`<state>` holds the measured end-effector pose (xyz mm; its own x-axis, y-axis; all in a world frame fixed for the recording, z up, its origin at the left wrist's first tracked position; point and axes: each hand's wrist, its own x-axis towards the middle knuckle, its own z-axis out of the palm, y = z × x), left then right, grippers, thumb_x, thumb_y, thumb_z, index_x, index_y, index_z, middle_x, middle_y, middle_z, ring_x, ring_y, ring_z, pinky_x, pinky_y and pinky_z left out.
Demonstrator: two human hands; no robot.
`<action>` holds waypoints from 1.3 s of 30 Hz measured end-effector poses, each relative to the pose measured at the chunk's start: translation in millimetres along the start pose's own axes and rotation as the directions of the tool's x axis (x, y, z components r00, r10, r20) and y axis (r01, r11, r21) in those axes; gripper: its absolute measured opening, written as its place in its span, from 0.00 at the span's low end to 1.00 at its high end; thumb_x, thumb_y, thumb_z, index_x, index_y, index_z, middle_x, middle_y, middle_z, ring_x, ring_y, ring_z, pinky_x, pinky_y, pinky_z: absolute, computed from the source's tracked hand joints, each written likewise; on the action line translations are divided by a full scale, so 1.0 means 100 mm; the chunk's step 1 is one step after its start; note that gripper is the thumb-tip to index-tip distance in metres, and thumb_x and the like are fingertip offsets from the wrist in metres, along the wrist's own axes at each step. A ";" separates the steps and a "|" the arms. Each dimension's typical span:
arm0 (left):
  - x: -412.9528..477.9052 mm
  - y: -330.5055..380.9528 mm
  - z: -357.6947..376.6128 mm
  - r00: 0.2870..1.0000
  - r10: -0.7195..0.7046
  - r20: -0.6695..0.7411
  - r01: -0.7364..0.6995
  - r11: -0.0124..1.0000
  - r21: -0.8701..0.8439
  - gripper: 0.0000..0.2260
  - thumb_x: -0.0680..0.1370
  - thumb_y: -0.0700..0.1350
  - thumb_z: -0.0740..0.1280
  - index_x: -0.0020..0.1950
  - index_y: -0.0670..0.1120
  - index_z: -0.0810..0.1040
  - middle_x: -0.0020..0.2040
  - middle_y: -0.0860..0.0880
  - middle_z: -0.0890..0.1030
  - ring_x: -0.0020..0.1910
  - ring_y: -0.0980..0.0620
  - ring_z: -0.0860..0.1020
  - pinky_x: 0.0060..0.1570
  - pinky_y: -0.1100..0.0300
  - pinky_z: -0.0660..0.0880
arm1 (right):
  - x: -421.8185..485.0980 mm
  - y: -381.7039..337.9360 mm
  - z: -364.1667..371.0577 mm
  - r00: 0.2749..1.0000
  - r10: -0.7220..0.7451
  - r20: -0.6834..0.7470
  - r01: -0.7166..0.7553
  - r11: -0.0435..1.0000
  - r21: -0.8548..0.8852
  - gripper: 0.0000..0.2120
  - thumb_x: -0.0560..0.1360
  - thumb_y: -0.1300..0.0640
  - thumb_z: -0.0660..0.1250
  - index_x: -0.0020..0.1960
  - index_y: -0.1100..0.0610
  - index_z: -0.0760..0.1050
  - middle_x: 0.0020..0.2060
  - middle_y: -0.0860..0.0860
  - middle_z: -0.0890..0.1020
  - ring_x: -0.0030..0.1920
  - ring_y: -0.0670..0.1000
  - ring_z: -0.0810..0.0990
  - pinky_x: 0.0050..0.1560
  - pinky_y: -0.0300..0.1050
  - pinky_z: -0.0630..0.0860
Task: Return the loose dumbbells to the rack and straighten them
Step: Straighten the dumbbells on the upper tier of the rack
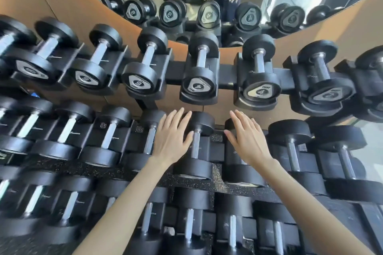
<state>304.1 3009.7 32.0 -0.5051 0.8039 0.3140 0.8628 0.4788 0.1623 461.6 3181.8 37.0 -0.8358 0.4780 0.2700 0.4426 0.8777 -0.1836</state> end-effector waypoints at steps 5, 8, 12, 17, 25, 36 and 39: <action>0.54 -0.72 0.02 0.995 0.096 0.003 -0.096 0.995 -0.010 0.25 0.79 0.49 0.62 0.74 0.43 0.64 0.72 0.42 0.67 0.70 0.42 0.65 0.70 0.46 0.59 | 0.67 -0.26 0.11 0.997 0.069 -0.022 -0.068 0.996 0.050 0.26 0.79 0.51 0.59 0.73 0.60 0.59 0.72 0.57 0.65 0.72 0.56 0.62 0.71 0.50 0.56; 0.95 -0.95 0.06 0.986 0.163 -0.030 -0.164 0.985 -0.048 0.25 0.78 0.49 0.62 0.74 0.42 0.64 0.72 0.42 0.67 0.71 0.43 0.65 0.71 0.47 0.59 | 1.02 -0.33 0.13 0.995 0.089 -0.035 -0.087 0.994 0.061 0.25 0.79 0.53 0.60 0.73 0.61 0.60 0.71 0.58 0.66 0.71 0.57 0.64 0.70 0.50 0.58; 1.44 -1.00 0.14 0.963 0.257 -0.087 -0.267 0.954 -0.138 0.25 0.78 0.47 0.63 0.73 0.41 0.64 0.71 0.41 0.68 0.70 0.42 0.66 0.70 0.47 0.61 | 1.33 -0.29 0.18 0.996 0.078 -0.044 -0.075 0.996 0.055 0.25 0.79 0.54 0.61 0.72 0.62 0.61 0.70 0.59 0.67 0.70 0.58 0.66 0.69 0.51 0.62; 1.93 -0.91 0.31 0.930 0.323 -0.175 -0.356 0.909 -0.216 0.25 0.78 0.49 0.63 0.72 0.40 0.65 0.70 0.42 0.70 0.69 0.44 0.67 0.69 0.51 0.62 | 1.73 -0.12 0.34 0.995 0.100 -0.024 -0.095 0.980 0.176 0.25 0.79 0.52 0.60 0.73 0.59 0.60 0.70 0.55 0.67 0.67 0.56 0.68 0.63 0.49 0.67; 2.31 -0.65 0.73 0.790 0.400 -0.464 -0.532 0.823 -0.197 0.20 0.77 0.55 0.65 0.59 0.41 0.79 0.50 0.44 0.81 0.45 0.44 0.79 0.46 0.51 0.77 | 1.90 0.16 0.80 0.974 0.176 0.140 -0.224 0.699 0.680 0.29 0.77 0.45 0.59 0.74 0.55 0.57 0.68 0.52 0.69 0.63 0.49 0.72 0.64 0.51 0.69; 2.10 -0.79 1.40 0.822 -0.233 -0.520 -0.312 0.579 -0.753 0.16 0.76 0.40 0.55 0.62 0.41 0.71 0.57 0.49 0.74 0.59 0.56 0.71 0.61 0.59 0.67 | 2.09 -0.12 0.71 0.987 0.090 -0.133 -0.007 0.851 0.524 0.26 0.79 0.45 0.55 0.64 0.65 0.68 0.52 0.53 0.68 0.51 0.47 0.68 0.56 0.31 0.63; 2.06 -0.78 1.47 0.820 -0.405 -0.404 -0.169 0.503 -0.848 0.18 0.74 0.39 0.52 0.62 0.42 0.70 0.57 0.50 0.74 0.58 0.58 0.71 0.61 0.61 0.66 | 2.22 -0.30 0.59 0.979 -0.036 -0.200 0.084 0.968 0.237 0.28 0.76 0.42 0.58 0.61 0.66 0.72 0.48 0.59 0.73 0.47 0.57 0.72 0.51 0.45 0.68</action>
<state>130.1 3190.2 -53.5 -0.7561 0.3227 0.5693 0.5358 -0.1942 0.8217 243.8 3259.8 46.8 -0.7695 0.4429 0.4601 0.2812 0.8818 -0.3786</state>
